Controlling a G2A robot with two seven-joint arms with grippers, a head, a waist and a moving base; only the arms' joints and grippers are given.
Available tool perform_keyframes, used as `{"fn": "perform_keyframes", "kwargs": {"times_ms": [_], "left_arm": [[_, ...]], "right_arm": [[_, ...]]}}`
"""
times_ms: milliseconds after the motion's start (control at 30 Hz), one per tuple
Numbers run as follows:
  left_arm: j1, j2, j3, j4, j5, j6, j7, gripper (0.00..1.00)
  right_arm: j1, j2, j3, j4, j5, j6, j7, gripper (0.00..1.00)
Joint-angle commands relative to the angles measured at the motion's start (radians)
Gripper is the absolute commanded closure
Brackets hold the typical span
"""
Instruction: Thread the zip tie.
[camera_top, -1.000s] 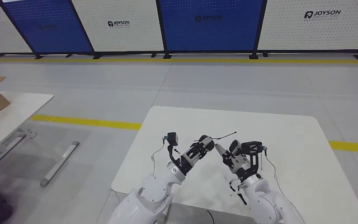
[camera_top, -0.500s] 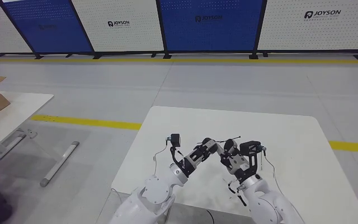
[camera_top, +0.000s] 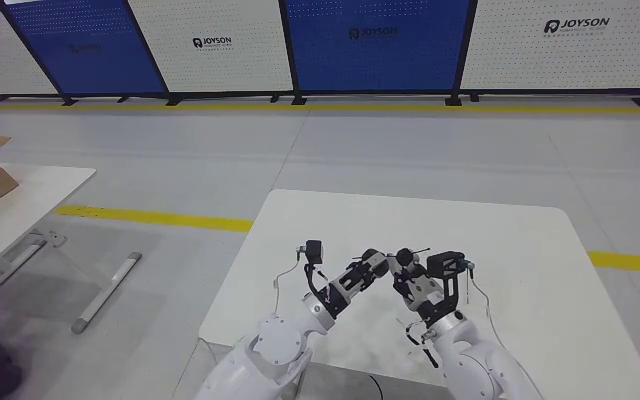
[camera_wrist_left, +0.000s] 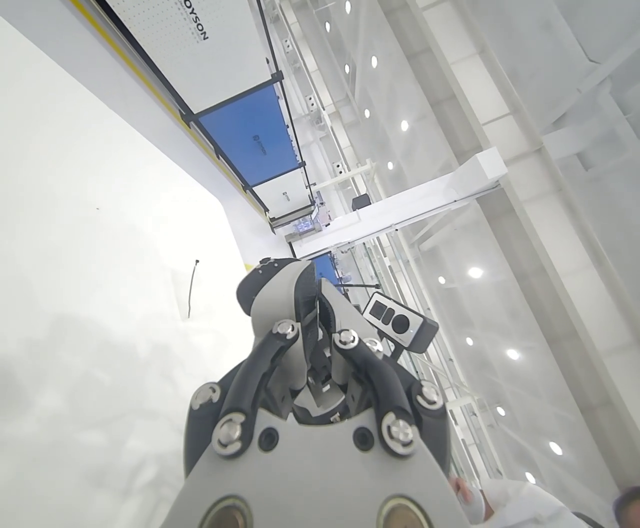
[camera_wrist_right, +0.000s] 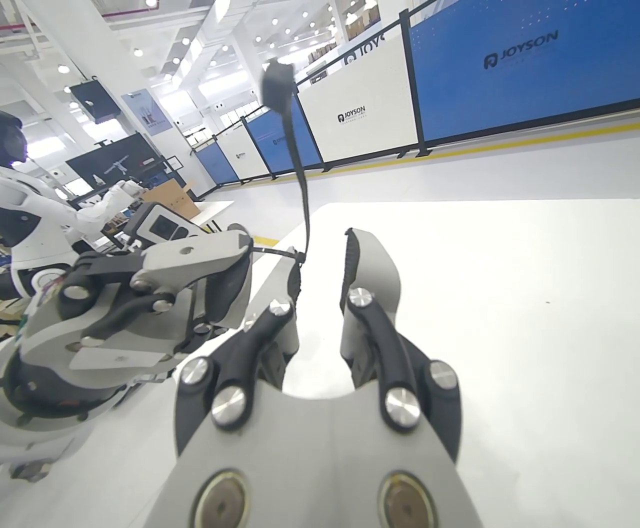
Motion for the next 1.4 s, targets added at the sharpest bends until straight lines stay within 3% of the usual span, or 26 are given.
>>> {"fn": "perform_keyframes", "kwargs": {"times_ms": [0,167,1033,1367], "left_arm": [[0.001,0.000,-0.001,0.000,0.002,0.001,0.000,1.00],[0.000,0.000,-0.002,0.003,0.001,0.008,-0.002,1.00],[0.001,-0.002,0.005,-0.009,-0.001,-0.023,-0.005,1.00],[0.014,0.001,-0.006,-0.029,-0.007,-0.040,-0.007,1.00]], "right_arm": [[0.000,0.000,-0.001,0.001,-0.001,0.000,-0.001,0.84],[-0.003,0.001,-0.007,-0.001,-0.007,-0.003,-0.001,1.00],[-0.002,0.005,-0.015,0.025,-0.009,-0.010,0.014,1.00],[0.011,0.006,-0.019,0.044,-0.005,-0.019,0.035,1.00]]}}
